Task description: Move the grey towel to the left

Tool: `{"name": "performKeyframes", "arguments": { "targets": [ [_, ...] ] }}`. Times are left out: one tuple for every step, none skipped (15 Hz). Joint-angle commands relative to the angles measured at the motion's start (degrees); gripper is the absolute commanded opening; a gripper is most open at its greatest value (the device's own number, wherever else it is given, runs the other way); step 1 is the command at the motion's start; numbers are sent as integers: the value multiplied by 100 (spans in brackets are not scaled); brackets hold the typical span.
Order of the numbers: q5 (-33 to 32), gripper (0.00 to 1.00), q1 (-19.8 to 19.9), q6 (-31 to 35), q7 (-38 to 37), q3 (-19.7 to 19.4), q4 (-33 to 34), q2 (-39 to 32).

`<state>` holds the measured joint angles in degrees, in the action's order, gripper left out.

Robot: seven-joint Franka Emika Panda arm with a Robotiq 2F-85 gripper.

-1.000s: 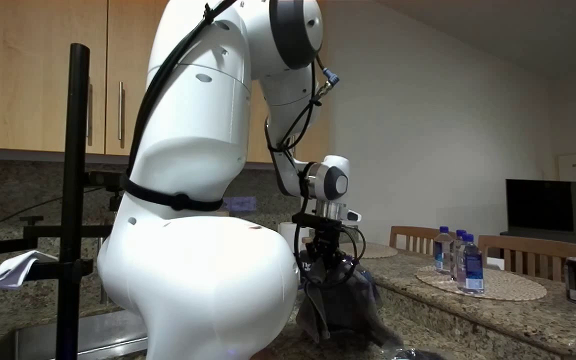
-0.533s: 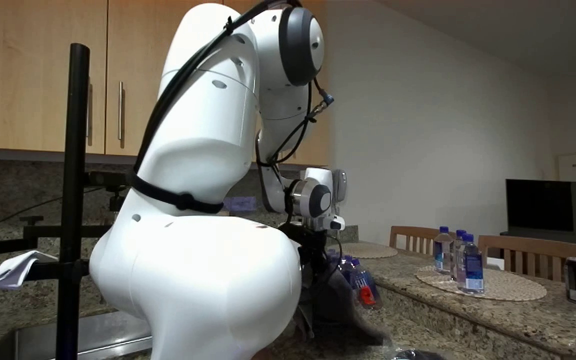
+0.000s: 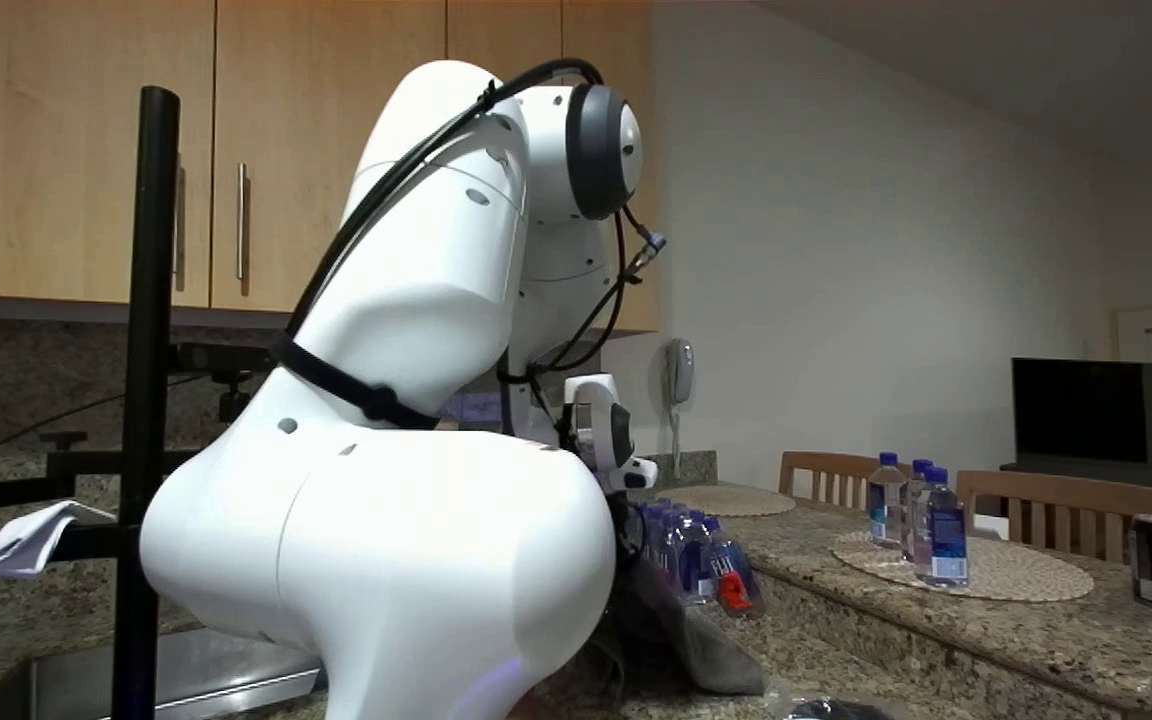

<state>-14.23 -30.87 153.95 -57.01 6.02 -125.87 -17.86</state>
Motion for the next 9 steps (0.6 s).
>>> {"name": "performKeyframes", "arguments": {
  "targets": [
    [-483,8,-257,-711,-672,-197,572,-442],
    [-490,8,-280,-913,-713,-186,718,-562],
    [-381,8,-245,-1225,-596,-115,921,-717],
    [-310,8,-227,-1494,-498,-72,1088,-833],
    [-185,8,-160,-1732,-326,2,1278,-965],
    [-145,8,-135,-1913,-274,31,1434,-1067],
    [-102,8,-94,-2089,-174,58,1614,-1176],
    [-72,8,-68,-2246,-108,71,1774,-1270],
    [-12,8,-11,-2389,16,92,1948,-1365]
  ]
}}
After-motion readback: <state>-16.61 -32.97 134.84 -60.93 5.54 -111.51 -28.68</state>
